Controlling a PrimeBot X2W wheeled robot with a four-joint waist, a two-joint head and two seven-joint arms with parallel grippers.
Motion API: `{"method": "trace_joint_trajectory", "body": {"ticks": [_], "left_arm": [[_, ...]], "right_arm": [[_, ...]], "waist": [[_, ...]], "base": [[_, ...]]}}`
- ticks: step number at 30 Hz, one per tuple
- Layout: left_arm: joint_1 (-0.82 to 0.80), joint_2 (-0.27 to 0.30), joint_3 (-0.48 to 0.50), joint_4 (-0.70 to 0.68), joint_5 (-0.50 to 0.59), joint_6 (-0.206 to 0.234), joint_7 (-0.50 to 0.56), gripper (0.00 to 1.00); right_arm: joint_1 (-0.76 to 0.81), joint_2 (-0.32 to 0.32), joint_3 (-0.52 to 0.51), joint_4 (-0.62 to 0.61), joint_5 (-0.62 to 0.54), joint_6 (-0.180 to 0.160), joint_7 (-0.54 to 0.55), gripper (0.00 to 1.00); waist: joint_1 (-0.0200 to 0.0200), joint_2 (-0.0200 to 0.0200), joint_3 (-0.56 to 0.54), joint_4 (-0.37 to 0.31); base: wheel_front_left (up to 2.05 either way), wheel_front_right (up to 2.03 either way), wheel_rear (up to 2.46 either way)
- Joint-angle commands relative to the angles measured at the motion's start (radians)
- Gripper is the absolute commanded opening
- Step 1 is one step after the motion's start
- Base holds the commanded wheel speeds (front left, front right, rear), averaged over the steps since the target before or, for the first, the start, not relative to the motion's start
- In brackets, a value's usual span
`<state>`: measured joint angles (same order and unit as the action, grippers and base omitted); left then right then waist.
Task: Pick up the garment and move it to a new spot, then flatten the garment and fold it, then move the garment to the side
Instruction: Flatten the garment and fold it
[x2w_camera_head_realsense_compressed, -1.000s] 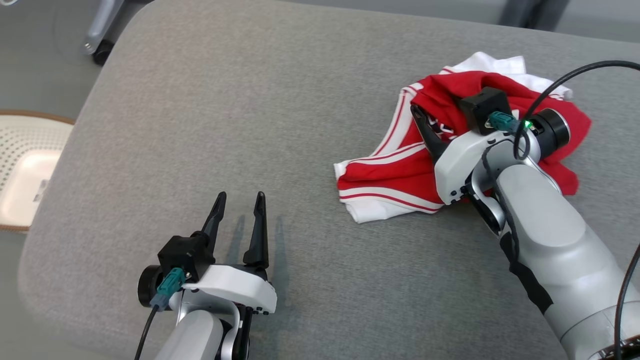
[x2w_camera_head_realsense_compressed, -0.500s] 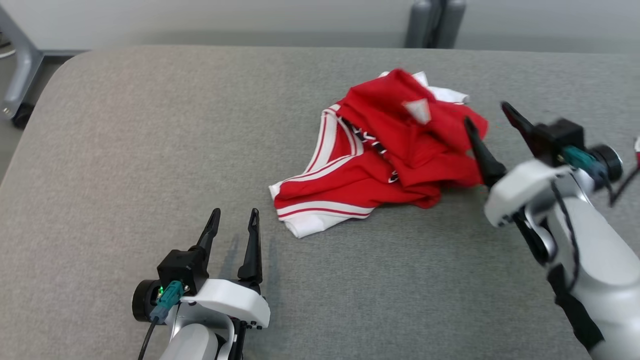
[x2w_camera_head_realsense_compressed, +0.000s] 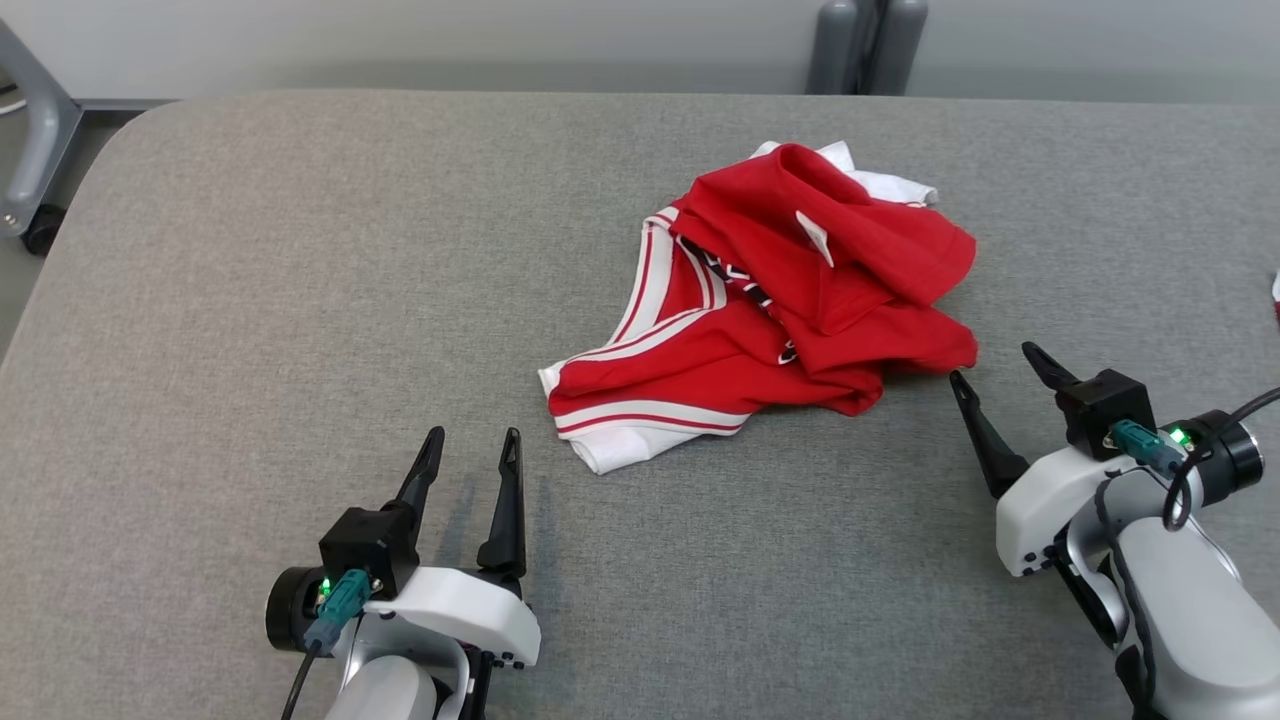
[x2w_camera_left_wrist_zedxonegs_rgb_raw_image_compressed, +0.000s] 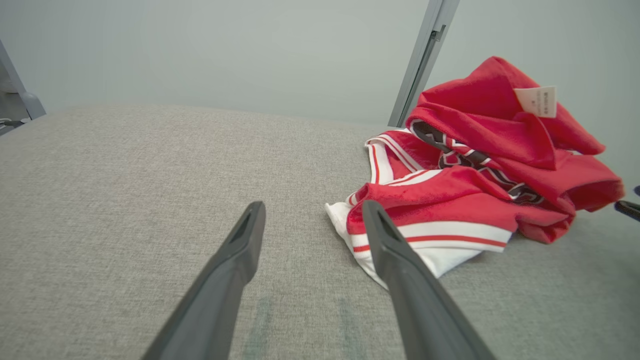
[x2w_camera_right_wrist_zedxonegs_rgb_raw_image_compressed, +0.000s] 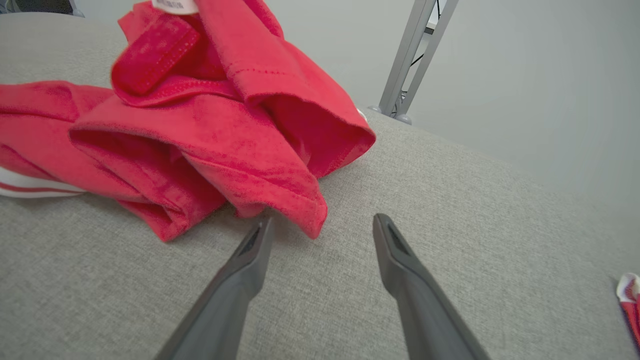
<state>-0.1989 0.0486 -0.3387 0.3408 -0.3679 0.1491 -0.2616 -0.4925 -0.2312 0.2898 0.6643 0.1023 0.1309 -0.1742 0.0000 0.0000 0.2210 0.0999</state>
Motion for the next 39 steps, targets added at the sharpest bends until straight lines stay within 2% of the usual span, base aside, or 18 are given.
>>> {"method": "trace_joint_trajectory", "body": {"ticks": [1,7,8,9,10,12,19,28,33,39], "left_arm": [[-0.012,0.004,0.002,0.002,0.007,-0.004,-0.005,1.00],[-0.023,0.004,-0.002,-0.001,0.004,0.001,-0.005,1.00],[-0.024,0.004,-0.001,-0.002,0.003,0.002,-0.005,1.00],[-0.024,0.004,0.001,-0.002,0.002,0.004,-0.005,1.00],[-0.023,0.004,0.003,-0.003,0.003,0.006,-0.005,1.00],[-0.020,0.004,0.006,-0.003,0.005,0.006,-0.005,1.00],[-0.008,0.004,0.020,-0.005,0.009,0.009,-0.005,1.00],[0.001,0.004,0.028,-0.005,0.012,0.006,-0.005,1.00],[-0.004,0.004,0.031,-0.001,0.015,0.002,-0.005,1.00],[-0.010,0.004,0.041,0.002,0.021,-0.003,-0.005,1.00]], "right_arm": [[-0.002,0.003,-0.007,0.005,-0.013,0.000,0.001,1.00],[-0.051,0.028,-0.014,0.057,-0.060,0.000,-0.015,1.00],[-0.058,0.032,-0.017,0.065,-0.065,0.000,-0.019,0.49],[-0.064,0.037,-0.020,0.074,-0.070,0.000,-0.025,0.31],[-0.069,0.039,-0.023,0.080,-0.071,0.000,-0.031,0.24],[-0.077,0.036,-0.030,0.088,-0.077,0.000,-0.041,0.00],[-0.072,0.013,-0.089,0.051,-0.097,0.000,-0.070,0.00],[0.055,-0.036,-0.277,-0.147,-0.232,0.000,-0.039,0.00],[0.165,-0.005,-0.373,-0.237,-0.285,0.000,0.015,0.00],[0.263,0.062,-0.441,-0.279,-0.281,0.000,0.049,0.00]], "waist": [[0.0000,0.0000,0.006,0.008],[0.0000,0.0000,0.023,0.035],[0.0000,0.0000,0.024,0.039],[0.0000,0.0000,0.025,0.042],[0.0000,0.0000,0.026,0.044],[0.0000,0.0000,0.027,0.045],[0.0000,0.0000,0.019,0.016],[0.0000,0.0000,0.011,-0.048],[0.0000,0.0000,0.013,-0.067],[0.0000,0.0000,0.015,-0.083]], "base": [[0.00,0.00,0.00],[0.00,0.00,0.00],[0.00,0.00,0.00],[0.00,0.00,0.00],[0.00,0.00,0.00],[0.00,0.00,0.00],[0.00,0.00,0.00],[0.00,0.00,0.00],[0.00,0.00,0.00],[0.00,0.00,0.00]]}}
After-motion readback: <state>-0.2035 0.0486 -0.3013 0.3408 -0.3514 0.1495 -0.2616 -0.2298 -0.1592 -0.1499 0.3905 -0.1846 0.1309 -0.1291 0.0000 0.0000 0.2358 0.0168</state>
